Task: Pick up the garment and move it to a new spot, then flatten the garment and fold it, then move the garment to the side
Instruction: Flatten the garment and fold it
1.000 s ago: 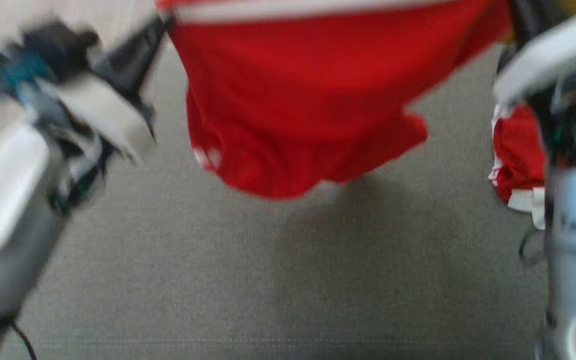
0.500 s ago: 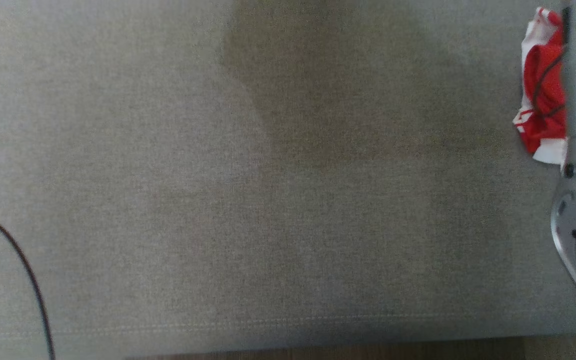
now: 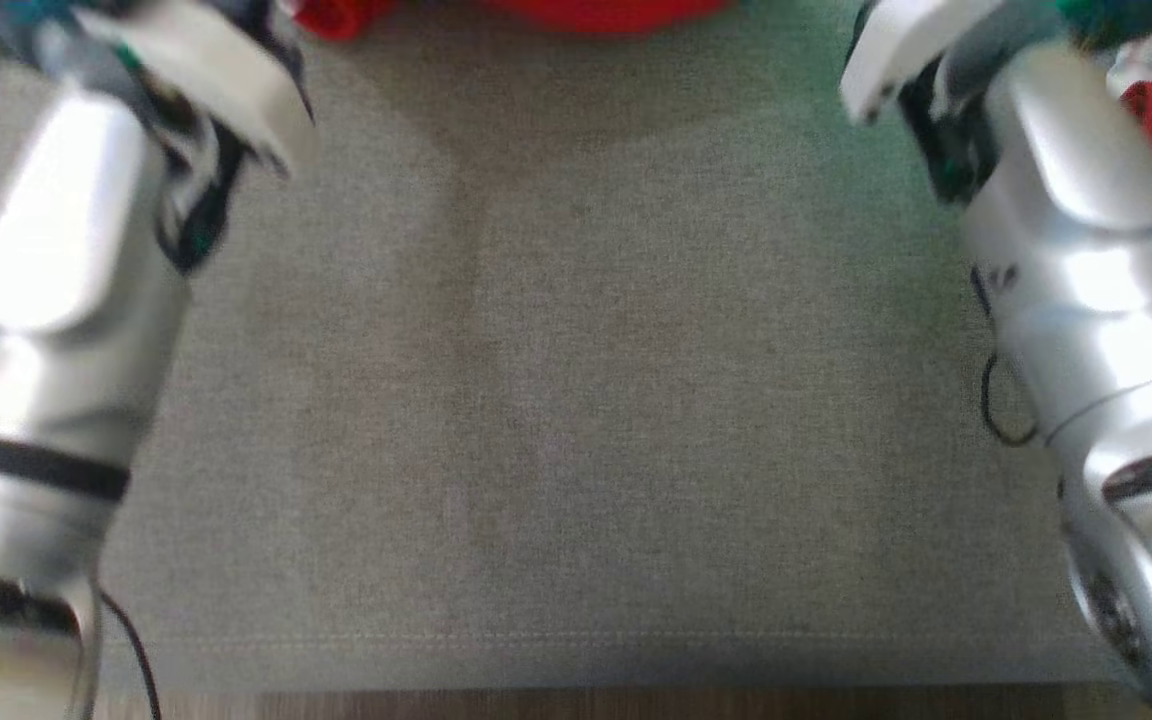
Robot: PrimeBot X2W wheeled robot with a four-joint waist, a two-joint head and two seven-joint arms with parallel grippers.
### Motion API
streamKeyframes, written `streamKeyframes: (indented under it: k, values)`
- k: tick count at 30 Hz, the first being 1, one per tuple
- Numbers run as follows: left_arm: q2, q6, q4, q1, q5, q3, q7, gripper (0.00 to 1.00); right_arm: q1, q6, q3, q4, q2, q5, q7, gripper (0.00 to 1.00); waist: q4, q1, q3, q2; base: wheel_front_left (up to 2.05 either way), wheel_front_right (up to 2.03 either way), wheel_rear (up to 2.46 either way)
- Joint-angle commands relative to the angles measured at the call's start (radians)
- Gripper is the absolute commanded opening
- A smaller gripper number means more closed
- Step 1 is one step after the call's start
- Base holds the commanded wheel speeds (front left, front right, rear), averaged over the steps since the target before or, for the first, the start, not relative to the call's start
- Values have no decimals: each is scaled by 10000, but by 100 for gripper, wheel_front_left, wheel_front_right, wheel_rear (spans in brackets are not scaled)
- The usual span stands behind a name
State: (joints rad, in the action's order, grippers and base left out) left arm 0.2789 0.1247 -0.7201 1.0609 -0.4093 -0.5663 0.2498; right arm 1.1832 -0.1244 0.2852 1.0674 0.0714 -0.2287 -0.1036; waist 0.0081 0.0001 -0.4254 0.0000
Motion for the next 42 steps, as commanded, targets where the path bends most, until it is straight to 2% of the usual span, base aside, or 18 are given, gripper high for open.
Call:
streamKeyframes:
  k: [1,6,12,24,31,36,39,42]
  values:
    - [424,44,427,176,106,262,117,0,19,-63,159,-245,-209,-80,54,0,31,-1,165,0,0,0,0]
    - [812,56,1362,-1690,584,-540,119,0,-1212,-63,1328,-131,130,-824,721,0,-24,-1,1012,0,0,0,0]
    - [1207,57,2137,-3433,894,-1298,119,0,-2513,-63,2508,-837,997,-1934,1574,0,-103,-1,2039,0,0,0,0]
    - [1395,53,3144,-5906,821,-2010,82,0,-5032,-63,4316,-3374,3664,-3939,4207,0,-103,-1,3578,0,0,0,0]
    - [1482,-27,4214,-7120,592,-2524,-556,0,-6470,-63,4547,-5069,5289,-4908,6022,0,-156,-1,4207,0,0,0,0]
    - [1564,-135,5422,-7816,335,-2793,-1169,0,-7243,-63,4221,-6381,6225,-5387,7269,0,-159,-1,4284,0,0,0,0]
    - [1660,-240,6118,-7925,304,-2845,-1474,0,-7354,-63,3602,-7136,6523,-5417,7642,0,-112,-1,4200,0,0,0,0]
    - [1705,-364,6440,-7851,256,-2717,-1553,0,-7322,-63,3151,-7490,6546,-5295,7744,0,-43,-1,4111,0,0,0,0]
